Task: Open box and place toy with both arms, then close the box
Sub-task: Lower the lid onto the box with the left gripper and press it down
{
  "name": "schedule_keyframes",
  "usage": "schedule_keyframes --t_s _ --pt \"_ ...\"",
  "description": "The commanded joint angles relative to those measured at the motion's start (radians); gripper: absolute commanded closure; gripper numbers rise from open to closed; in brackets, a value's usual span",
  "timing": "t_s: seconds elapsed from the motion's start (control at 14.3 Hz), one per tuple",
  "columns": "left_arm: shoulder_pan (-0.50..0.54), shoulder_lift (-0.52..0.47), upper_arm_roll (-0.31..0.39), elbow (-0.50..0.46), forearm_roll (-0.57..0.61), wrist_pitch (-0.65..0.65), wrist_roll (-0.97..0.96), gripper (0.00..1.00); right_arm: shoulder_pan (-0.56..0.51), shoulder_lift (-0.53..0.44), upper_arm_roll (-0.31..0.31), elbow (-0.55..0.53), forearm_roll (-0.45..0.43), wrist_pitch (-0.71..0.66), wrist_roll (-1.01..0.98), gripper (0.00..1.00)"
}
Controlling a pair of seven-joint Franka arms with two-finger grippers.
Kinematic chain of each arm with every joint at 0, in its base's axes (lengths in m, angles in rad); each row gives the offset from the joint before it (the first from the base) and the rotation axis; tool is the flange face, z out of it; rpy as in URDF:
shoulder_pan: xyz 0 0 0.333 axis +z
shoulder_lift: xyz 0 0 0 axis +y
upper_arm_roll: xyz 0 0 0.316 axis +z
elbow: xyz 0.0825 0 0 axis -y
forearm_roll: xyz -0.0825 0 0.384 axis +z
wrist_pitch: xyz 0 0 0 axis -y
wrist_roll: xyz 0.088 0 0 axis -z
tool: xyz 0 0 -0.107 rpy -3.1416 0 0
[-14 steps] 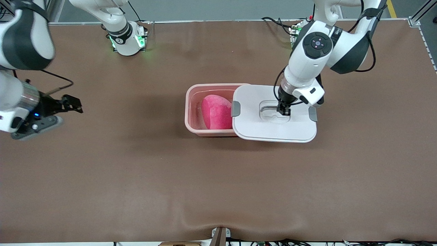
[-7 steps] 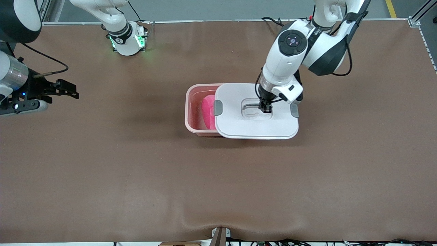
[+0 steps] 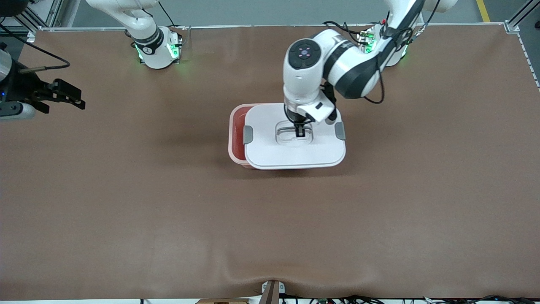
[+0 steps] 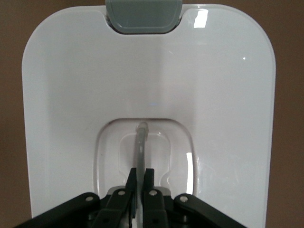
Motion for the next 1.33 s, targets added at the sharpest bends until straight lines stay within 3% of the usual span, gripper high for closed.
schedule_keyframes --t_s 0.0,0.7,1.26 --pt "-0.036 0.07 0.008 0.108 0.027 -0.047 -0.062 1.0 0.001 0.006 -0.002 0.03 0.015 -0.018 0.035 0.0" --pt "-0.073 0.145 0.007 0.177 0.026 -0.045 -0.109 1.0 -0.028 0.013 -0.01 0.032 0.01 -0.026 0.035 0.0" --pt "-0.083 0.149 0.007 0.176 0.03 -0.042 -0.113 1.0 -0.056 0.01 -0.009 0.124 0.012 -0.182 0.034 0.0"
